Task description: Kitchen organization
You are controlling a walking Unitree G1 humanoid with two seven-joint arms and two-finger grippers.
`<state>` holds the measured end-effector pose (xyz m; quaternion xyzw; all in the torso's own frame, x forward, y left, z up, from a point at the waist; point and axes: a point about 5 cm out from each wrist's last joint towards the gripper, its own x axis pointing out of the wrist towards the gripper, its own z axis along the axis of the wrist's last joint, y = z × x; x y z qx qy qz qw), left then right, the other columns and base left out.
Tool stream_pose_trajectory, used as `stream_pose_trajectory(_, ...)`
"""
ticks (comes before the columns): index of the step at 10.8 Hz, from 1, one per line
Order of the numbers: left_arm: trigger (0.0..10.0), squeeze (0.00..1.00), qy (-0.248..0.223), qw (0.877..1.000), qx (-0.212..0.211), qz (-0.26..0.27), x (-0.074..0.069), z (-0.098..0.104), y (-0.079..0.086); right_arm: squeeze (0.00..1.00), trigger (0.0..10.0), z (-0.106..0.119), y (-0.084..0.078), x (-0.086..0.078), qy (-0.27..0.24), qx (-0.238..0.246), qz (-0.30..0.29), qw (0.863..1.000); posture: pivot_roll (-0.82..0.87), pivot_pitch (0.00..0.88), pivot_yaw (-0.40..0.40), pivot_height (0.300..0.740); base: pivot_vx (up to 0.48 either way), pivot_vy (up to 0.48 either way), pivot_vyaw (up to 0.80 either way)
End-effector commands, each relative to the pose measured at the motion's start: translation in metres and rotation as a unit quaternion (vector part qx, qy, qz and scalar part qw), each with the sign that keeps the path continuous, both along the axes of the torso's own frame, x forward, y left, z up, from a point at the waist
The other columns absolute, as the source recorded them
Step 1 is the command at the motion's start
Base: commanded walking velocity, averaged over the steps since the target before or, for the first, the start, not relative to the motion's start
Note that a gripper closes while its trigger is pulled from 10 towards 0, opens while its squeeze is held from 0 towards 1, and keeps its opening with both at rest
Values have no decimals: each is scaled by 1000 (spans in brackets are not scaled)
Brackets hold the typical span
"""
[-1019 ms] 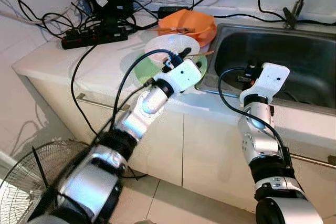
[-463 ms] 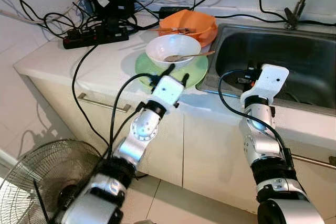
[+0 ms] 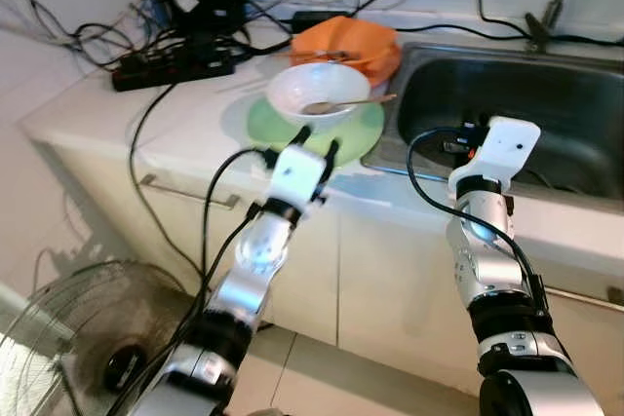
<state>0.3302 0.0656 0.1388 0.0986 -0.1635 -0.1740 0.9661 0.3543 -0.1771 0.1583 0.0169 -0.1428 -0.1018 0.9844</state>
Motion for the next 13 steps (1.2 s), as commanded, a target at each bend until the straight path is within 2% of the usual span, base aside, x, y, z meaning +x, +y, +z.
stream_pose_trajectory(1,10000,0,-9,1000,-12,9,1,7,3,0,10000,-1,0,-1,4,-5,3,1000,37,0,78,740,0,0,-769)
stream_pose_trajectory(4,10000,0,-17,1000,-17,14,1,12,3,0,10000,0,2,0,7,-6,8,1000,35,0,77,740,0,0,-640)
stream_pose_trajectory(13,10000,0,-34,999,-20,32,-1,18,7,0,10000,1,5,1,2,-8,16,1000,40,0,72,740,0,0,-62)
